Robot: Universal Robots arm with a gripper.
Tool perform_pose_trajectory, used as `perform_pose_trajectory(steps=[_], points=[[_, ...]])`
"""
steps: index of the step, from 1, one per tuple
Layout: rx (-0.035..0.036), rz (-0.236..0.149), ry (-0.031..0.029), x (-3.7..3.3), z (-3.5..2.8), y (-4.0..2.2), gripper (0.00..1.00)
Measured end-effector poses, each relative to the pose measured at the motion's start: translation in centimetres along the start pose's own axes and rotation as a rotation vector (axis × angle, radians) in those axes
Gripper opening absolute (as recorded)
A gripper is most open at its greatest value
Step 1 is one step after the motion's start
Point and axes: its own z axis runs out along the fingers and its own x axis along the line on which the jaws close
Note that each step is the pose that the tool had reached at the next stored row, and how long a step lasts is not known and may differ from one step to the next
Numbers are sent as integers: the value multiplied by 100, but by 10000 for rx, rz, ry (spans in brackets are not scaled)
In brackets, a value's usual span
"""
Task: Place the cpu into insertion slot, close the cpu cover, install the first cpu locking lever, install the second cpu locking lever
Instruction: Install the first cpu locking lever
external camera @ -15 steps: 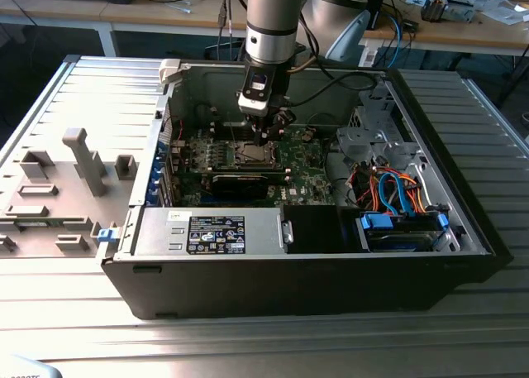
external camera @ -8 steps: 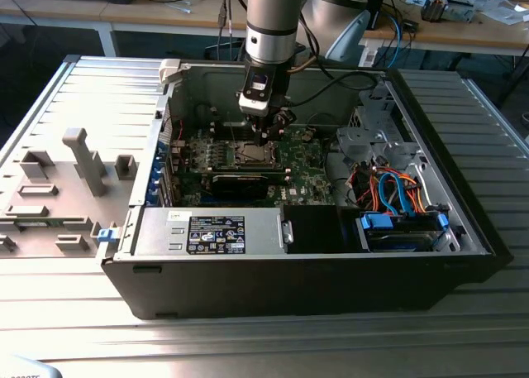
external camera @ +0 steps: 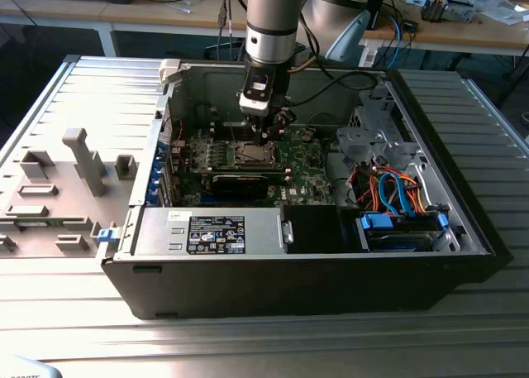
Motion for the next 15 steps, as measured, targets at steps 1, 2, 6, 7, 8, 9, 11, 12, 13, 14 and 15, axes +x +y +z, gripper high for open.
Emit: perform_pose_trajectory(steps=[1, 2, 6, 7, 8, 9, 11, 12, 13, 14, 15], points=[[-1, -16, 0, 0, 0, 0, 11], [-1, -27, -1, 0, 0, 0, 11], [-3, -77, -4, 0, 0, 0, 11], [-3, -88, -5, 0, 0, 0, 11], [-4, -99, -5, 0, 0, 0, 11], [-7, -186, -9, 0, 1, 0, 11], [-15, -419, -20, 0, 1, 0, 11], [-17, -487, -23, 0, 2, 0, 11], [-18, -497, -24, 0, 2, 0, 11], [-18, -506, -24, 0, 2, 0, 11], [-18, -523, -25, 0, 2, 0, 11]])
